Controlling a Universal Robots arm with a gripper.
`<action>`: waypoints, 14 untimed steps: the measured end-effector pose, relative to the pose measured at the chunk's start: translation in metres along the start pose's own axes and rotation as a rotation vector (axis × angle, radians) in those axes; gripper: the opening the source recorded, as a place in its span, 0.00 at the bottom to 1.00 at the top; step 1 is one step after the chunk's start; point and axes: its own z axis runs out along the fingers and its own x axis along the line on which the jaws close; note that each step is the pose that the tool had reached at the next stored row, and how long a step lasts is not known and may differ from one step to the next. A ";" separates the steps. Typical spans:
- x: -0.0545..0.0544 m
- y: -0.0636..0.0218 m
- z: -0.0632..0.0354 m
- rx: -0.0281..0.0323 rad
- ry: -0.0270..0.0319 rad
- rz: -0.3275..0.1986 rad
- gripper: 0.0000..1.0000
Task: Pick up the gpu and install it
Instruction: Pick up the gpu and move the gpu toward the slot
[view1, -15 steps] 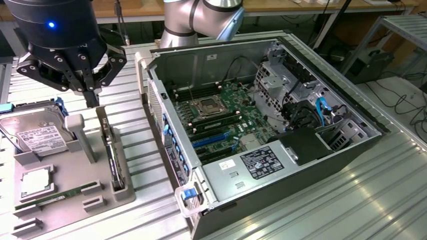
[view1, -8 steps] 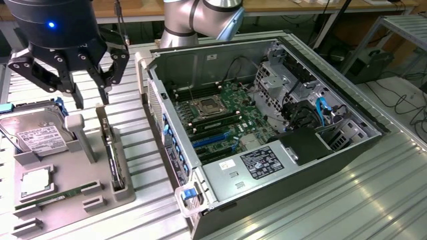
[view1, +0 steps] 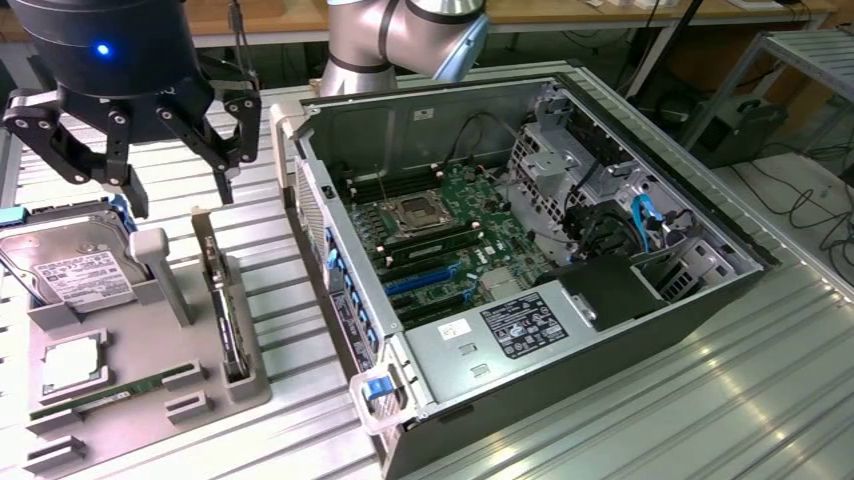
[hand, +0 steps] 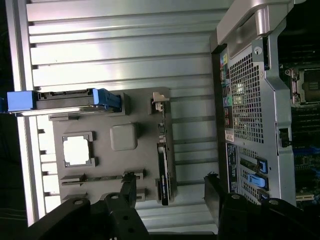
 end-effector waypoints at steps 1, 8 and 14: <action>0.000 0.0000 0.0000 -0.0001 0.0001 -0.004 0.66; 0.000 -0.0001 0.0016 -0.0012 0.0022 -0.049 0.66; 0.000 -0.0002 0.0049 -0.0015 0.0029 -0.061 0.66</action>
